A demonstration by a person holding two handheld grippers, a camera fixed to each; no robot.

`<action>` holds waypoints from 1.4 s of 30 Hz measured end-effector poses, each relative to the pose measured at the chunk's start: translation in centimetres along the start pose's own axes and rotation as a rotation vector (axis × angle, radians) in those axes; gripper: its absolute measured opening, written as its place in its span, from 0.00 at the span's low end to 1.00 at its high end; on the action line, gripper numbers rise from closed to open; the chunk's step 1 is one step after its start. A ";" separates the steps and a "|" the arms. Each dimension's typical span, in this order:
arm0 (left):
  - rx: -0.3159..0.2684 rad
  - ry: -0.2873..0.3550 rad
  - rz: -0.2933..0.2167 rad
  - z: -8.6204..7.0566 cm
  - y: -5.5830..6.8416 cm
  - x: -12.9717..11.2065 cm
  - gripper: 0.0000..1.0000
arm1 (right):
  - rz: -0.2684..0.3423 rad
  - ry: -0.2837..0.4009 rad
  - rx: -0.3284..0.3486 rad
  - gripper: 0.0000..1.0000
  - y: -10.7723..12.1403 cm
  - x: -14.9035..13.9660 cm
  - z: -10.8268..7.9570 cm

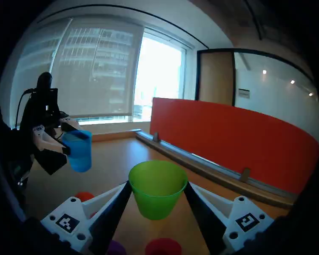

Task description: Pour water

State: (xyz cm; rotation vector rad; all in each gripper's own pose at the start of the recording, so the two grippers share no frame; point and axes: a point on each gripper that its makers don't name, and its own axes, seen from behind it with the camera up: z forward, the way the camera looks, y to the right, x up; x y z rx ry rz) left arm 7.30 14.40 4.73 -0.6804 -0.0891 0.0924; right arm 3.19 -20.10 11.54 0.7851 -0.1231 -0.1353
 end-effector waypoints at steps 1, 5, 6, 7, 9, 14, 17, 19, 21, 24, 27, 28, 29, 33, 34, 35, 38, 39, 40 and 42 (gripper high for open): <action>0.000 0.001 0.000 0.0 0.0 0.0 0.87 | -0.001 0.013 -0.002 0.92 -0.1 0.4 -0.1; 0.002 0.003 0.001 0.0 0.0 0.1 0.87 | -0.004 0.058 -0.009 0.93 -0.5 1.6 -0.6; 0.003 0.003 0.001 0.0 0.0 0.1 0.86 | -0.003 0.068 -0.011 0.92 -0.6 1.9 -0.7; 0.003 0.004 0.001 -0.1 0.0 0.2 0.86 | -0.002 0.081 -0.012 0.92 -0.7 2.2 -0.8; 0.004 0.006 0.002 -0.1 0.0 0.3 0.86 | 0.000 0.102 -0.015 0.92 -0.8 2.7 -1.1; 0.005 0.014 -0.001 -0.2 0.1 0.5 0.87 | 0.003 0.138 -0.016 0.92 -1.2 3.5 -1.6; 0.004 0.018 -0.002 -0.2 0.2 0.5 0.87 | -0.004 0.154 -0.015 0.92 -1.6 3.9 -1.9; 0.003 0.021 -0.002 -0.2 0.3 0.6 0.86 | -0.011 0.163 -0.013 0.92 -1.9 4.1 -2.1; 0.003 0.024 -0.002 -0.2 0.4 0.6 0.86 | -0.019 0.172 -0.012 0.92 -2.2 4.3 -2.3; 0.005 0.030 -0.003 -0.3 0.4 0.7 0.87 | -0.023 0.182 -0.010 0.93 -2.5 4.6 -2.5; 0.004 0.037 -0.005 -0.3 0.5 0.9 0.87 | -0.021 0.192 0.000 0.92 -2.9 4.8 -2.8; 0.004 0.038 -0.005 -0.3 0.4 0.9 0.87 | -0.018 0.193 0.005 0.92 -3.1 4.8 -2.9; 0.005 0.039 -0.006 -0.3 0.4 1.0 0.87 | -0.016 0.194 0.010 0.92 -3.2 4.9 -2.9; 0.008 0.045 0.004 -0.3 0.3 1.3 0.87 | -0.002 0.191 0.032 0.92 -3.9 4.7 -3.1; 0.009 0.047 0.009 -0.3 0.3 1.4 0.87 | 0.001 0.189 0.039 0.93 -4.2 4.6 -3.1; 0.010 0.049 0.013 -0.3 0.2 1.6 0.87 | 0.003 0.187 0.045 0.93 -4.4 4.5 -3.1; 0.013 0.055 0.023 -0.3 0.1 2.1 0.87 | 0.007 0.182 0.063 0.93 -5.0 4.1 -3.2; 0.014 0.057 0.025 -0.4 0.0 2.2 0.87 | 0.008 0.181 0.068 0.93 -5.2 4.0 -3.2; 0.015 0.059 0.028 -0.4 0.0 2.3 0.87 | 0.009 0.179 0.074 0.93 -5.5 3.9 -3.2; 0.017 0.062 0.035 -0.5 -0.2 2.5 0.87 | 0.011 0.177 0.084 0.92 -5.8 3.8 -3.2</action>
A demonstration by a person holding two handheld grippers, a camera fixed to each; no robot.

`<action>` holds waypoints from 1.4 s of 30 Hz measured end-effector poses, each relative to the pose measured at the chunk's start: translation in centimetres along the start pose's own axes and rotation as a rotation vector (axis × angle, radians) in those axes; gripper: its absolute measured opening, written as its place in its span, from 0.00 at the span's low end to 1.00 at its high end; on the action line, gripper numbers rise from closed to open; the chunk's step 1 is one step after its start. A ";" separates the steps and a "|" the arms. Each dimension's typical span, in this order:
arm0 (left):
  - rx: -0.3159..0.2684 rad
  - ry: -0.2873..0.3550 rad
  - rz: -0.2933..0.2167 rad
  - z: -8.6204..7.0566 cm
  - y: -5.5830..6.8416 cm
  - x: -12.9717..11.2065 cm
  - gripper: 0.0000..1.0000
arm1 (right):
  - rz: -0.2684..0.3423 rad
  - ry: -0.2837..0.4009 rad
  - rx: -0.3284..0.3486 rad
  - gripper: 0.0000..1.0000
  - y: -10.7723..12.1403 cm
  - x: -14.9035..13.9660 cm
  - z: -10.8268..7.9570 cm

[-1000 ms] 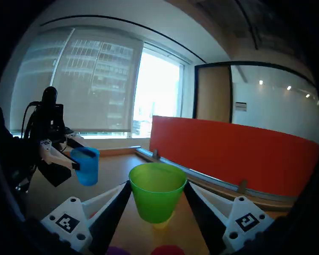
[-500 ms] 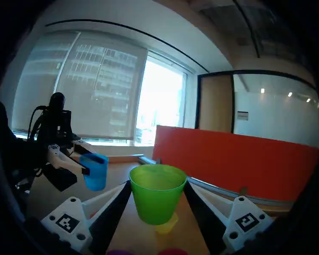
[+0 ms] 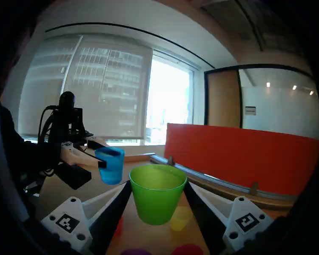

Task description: Pour water

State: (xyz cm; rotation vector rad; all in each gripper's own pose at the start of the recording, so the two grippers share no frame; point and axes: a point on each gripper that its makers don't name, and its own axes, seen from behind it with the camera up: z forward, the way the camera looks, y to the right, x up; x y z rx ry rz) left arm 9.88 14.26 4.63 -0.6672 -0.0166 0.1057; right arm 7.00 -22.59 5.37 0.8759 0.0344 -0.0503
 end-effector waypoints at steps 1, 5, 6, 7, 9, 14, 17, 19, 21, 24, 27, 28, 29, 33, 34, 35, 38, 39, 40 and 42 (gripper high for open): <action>0.003 0.002 0.009 0.0 -0.1 0.1 0.87 | 0.002 -0.001 0.004 0.92 -0.2 -0.1 0.0; 0.015 0.007 0.050 -0.2 -0.5 0.5 0.87 | 0.011 -0.006 0.020 0.92 -0.9 -0.4 0.0; 0.017 0.007 0.061 -0.2 -0.6 0.6 0.87 | 0.014 -0.007 0.024 0.92 -1.0 -0.4 0.0; 0.021 0.007 0.075 -0.2 -0.6 0.7 0.87 | 0.017 -0.010 0.029 0.92 -1.2 -0.6 0.0; 0.028 0.007 0.098 -0.2 -0.8 0.8 0.87 | 0.022 -0.017 0.038 0.92 -1.5 -0.8 0.0; 0.038 0.013 0.160 -0.1 -0.9 1.4 0.87 | 0.024 -0.039 0.053 0.92 -2.3 -1.6 0.0; 0.033 0.015 0.196 0.0 -0.6 1.8 0.87 | 0.022 -0.051 0.063 0.92 -2.9 -2.2 0.0; 0.029 0.019 0.219 0.1 -0.4 2.1 0.87 | 0.022 -0.058 0.071 0.92 -3.2 -2.4 0.0; 0.027 0.023 0.240 0.1 -0.2 2.5 0.87 | 0.023 -0.062 0.079 0.92 -3.5 -2.6 0.0; 0.028 0.033 0.276 0.2 0.0 3.0 0.87 | 0.025 -0.067 0.089 0.92 -3.9 -3.0 0.0; 0.033 0.042 0.313 0.4 0.1 3.4 0.87 | 0.026 -0.070 0.098 0.92 -4.4 -3.3 0.0; 0.035 0.044 0.327 0.4 0.2 3.5 0.87 | 0.026 -0.071 0.101 0.92 -4.5 -3.4 0.0; 0.037 0.045 0.339 0.4 0.2 3.6 0.87 | 0.026 -0.071 0.103 0.92 -4.7 -3.4 0.1; 0.040 0.050 0.388 0.4 0.5 4.0 0.87 | 0.028 -0.073 0.112 0.92 -5.1 -3.6 0.1; 0.040 0.051 0.401 0.4 0.5 4.2 0.86 | 0.029 -0.073 0.115 0.92 -5.3 -3.7 0.1; 0.041 0.052 0.412 0.4 0.6 4.3 0.86 | 0.029 -0.074 0.117 0.92 -5.4 -3.7 0.1; 0.046 0.059 0.447 0.4 0.6 4.8 0.87 | 0.031 -0.074 0.123 0.92 -5.7 -3.9 0.2; 0.048 0.061 0.459 0.4 0.6 5.0 0.86 | 0.032 -0.074 0.125 0.92 -5.8 -4.0 0.2; 0.051 0.063 0.471 0.4 0.6 5.2 0.86 | 0.032 -0.074 0.128 0.92 -5.9 -4.0 0.2; 0.055 0.067 0.493 0.3 0.6 5.6 0.86 | 0.032 -0.074 0.132 0.92 -6.2 -4.0 0.2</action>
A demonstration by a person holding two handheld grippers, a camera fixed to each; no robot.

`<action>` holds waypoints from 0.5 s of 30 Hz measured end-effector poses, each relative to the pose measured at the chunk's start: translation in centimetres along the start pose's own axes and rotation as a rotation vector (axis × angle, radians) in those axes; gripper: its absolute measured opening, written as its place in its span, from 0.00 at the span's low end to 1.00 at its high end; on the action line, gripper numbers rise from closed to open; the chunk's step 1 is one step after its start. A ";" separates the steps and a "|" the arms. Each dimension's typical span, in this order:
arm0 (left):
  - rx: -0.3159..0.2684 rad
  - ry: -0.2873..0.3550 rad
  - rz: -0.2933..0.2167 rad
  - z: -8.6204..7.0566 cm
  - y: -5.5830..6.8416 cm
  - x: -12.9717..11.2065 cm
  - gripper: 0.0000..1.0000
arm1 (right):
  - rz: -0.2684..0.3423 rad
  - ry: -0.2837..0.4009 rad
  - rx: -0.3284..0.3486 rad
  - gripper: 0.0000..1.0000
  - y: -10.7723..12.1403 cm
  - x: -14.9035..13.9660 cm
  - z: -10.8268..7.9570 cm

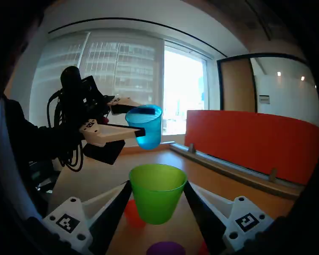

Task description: Pour water

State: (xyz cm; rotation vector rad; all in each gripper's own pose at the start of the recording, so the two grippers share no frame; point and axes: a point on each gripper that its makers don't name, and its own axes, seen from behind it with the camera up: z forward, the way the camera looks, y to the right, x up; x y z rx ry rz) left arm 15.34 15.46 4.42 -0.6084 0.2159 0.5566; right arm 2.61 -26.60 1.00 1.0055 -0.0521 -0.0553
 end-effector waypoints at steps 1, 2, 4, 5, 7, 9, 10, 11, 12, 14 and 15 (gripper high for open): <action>0.000 0.000 0.011 0.0 0.0 0.1 0.87 | 0.000 0.000 0.003 0.92 -0.1 0.0 0.1; 0.001 0.000 0.020 0.0 -0.1 0.3 0.87 | 0.000 0.000 0.005 0.92 -0.3 0.0 0.1; 0.001 0.003 0.039 0.0 -0.2 0.6 0.87 | -0.001 -0.001 0.010 0.92 -0.5 -0.1 0.3; 0.001 0.004 0.048 0.0 -0.2 0.7 0.87 | -0.002 -0.001 0.013 0.92 -0.7 -0.1 0.4; 0.001 0.008 0.066 0.0 -0.2 0.9 0.86 | -0.004 -0.003 0.019 0.92 -1.0 -0.2 0.5; 0.001 0.012 0.084 0.0 -0.2 1.2 0.86 | -0.004 -0.005 0.024 0.92 -1.2 -0.3 0.6; 0.001 0.014 0.095 -0.1 -0.2 1.3 0.86 | -0.004 -0.006 0.026 0.92 -1.3 -0.4 0.6; 0.000 0.015 0.104 -0.1 -0.2 1.4 0.86 | -0.004 -0.006 0.029 0.92 -1.4 -0.4 0.7; 0.000 0.017 0.113 -0.1 -0.2 1.6 0.86 | -0.004 -0.007 0.031 0.92 -1.5 -0.5 0.7; 0.001 0.020 0.134 -0.2 -0.3 1.8 0.87 | -0.003 -0.009 0.035 0.92 -1.6 -0.6 0.8; 0.002 0.021 0.144 -0.2 -0.3 2.0 0.87 | -0.003 -0.010 0.036 0.92 -1.7 -0.6 0.8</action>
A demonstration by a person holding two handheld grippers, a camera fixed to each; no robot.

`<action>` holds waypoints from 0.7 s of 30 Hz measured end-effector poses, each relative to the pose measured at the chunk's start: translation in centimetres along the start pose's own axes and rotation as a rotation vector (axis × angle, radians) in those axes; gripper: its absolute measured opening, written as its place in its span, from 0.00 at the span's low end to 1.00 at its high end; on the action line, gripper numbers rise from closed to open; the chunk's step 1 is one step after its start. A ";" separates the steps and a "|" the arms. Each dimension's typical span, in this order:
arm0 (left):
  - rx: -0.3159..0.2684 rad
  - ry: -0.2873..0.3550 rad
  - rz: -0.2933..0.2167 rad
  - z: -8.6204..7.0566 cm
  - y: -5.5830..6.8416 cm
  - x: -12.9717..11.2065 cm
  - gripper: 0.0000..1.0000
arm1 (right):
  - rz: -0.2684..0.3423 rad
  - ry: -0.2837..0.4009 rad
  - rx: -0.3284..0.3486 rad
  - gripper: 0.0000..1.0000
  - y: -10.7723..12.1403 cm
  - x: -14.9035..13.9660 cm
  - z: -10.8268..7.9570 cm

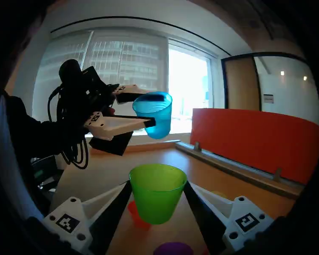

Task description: Pour water

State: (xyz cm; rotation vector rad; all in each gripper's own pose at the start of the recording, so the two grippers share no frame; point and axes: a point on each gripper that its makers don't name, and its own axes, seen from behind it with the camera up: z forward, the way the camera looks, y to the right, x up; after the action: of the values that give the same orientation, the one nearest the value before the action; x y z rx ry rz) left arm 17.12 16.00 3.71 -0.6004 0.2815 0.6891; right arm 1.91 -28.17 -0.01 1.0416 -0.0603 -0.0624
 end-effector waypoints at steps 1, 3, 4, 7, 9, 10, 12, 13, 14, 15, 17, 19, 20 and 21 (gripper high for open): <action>-0.001 0.001 0.009 0.0 0.0 0.1 0.87 | 0.000 0.000 0.002 0.92 -0.1 0.0 0.1; -0.002 0.003 0.026 0.0 0.1 0.4 0.87 | 0.000 0.000 0.006 0.92 -0.3 0.0 0.2; -0.003 0.004 0.036 0.0 0.1 0.5 0.87 | 0.000 0.000 0.009 0.92 -0.4 0.0 0.2; -0.002 0.009 0.061 0.0 0.2 0.9 0.86 | -0.001 0.000 0.016 0.92 -0.6 0.0 0.4; 0.000 0.012 0.075 0.0 0.2 1.2 0.87 | -0.002 -0.001 0.020 0.92 -0.8 0.0 0.5; -0.001 0.013 0.082 0.0 0.2 1.3 0.87 | -0.003 -0.001 0.021 0.92 -0.9 0.0 0.6; -0.002 0.013 0.093 -0.1 0.2 1.4 0.87 | -0.004 -0.002 0.024 0.92 -1.0 0.0 0.7; -0.002 0.014 0.099 -0.1 0.2 1.4 0.87 | -0.004 -0.002 0.026 0.92 -1.0 0.0 0.7; -0.002 0.014 0.105 -0.1 0.2 1.5 0.87 | -0.004 -0.002 0.028 0.92 -1.1 0.0 0.8; -0.001 0.014 0.110 -0.1 0.2 1.6 0.87 | -0.005 -0.002 0.030 0.92 -1.2 0.0 0.8; -0.001 0.014 0.125 -0.1 0.2 1.7 0.86 | -0.006 -0.001 0.035 0.92 -1.3 -0.1 0.9; -0.001 0.014 0.137 0.0 0.3 1.8 0.86 | -0.007 -0.002 0.039 0.92 -1.5 -0.1 0.9; -0.002 0.015 0.144 0.0 0.3 1.9 0.86 | -0.007 -0.002 0.041 0.92 -1.5 -0.1 0.9; -0.002 0.015 0.149 0.0 0.3 1.9 0.86 | -0.008 -0.003 0.043 0.92 -1.6 -0.2 0.9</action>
State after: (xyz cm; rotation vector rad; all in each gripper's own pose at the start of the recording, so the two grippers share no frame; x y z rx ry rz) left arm 18.31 17.19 2.73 -0.5910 0.3421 0.8286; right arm 1.63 -29.77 -0.89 1.0849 -0.0602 -0.0697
